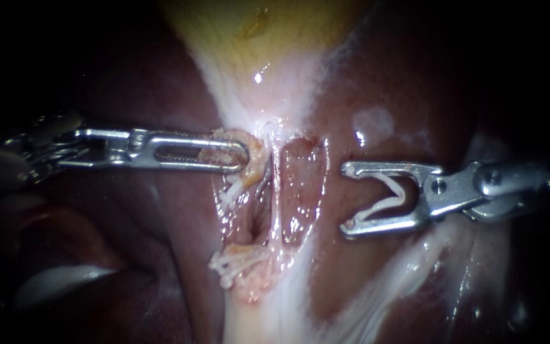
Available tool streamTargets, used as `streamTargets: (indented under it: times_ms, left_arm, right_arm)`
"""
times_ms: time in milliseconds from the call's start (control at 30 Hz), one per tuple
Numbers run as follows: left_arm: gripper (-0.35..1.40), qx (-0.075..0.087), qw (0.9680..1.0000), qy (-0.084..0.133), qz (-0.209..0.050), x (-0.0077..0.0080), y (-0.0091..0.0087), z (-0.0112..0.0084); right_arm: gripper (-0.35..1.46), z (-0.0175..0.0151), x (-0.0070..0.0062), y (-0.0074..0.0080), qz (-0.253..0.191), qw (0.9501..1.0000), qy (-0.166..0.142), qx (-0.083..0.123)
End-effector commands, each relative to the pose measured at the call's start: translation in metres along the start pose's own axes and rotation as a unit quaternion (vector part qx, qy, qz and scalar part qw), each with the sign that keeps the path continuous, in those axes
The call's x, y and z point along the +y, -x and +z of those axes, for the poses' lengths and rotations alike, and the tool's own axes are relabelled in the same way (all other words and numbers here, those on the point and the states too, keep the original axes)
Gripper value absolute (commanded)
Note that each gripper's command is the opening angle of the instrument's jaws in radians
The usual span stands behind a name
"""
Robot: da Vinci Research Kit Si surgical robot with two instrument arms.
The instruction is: Clipping first clip right tube
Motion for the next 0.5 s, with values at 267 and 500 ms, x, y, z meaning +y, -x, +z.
streamTargets:
  times_ms: [267, 500]
  left_arm:
    - [-0.35, 0.005, 1.0, -0.006, -0.006, -0.0014, 0.0016, -0.0032]
    - [-0.35, -0.016, 0.9999, 0.001, -0.001, -0.004, 0.0047, -0.0083]
  right_arm:
    - [0.5, 0.0, 0.0001, 0.0, 0.0, 1.0, 0.0, 0.0]
    - [0.5, 0.0, 0.0001, 0.0001, 0.0, 1.0, -0.001, 0.001]
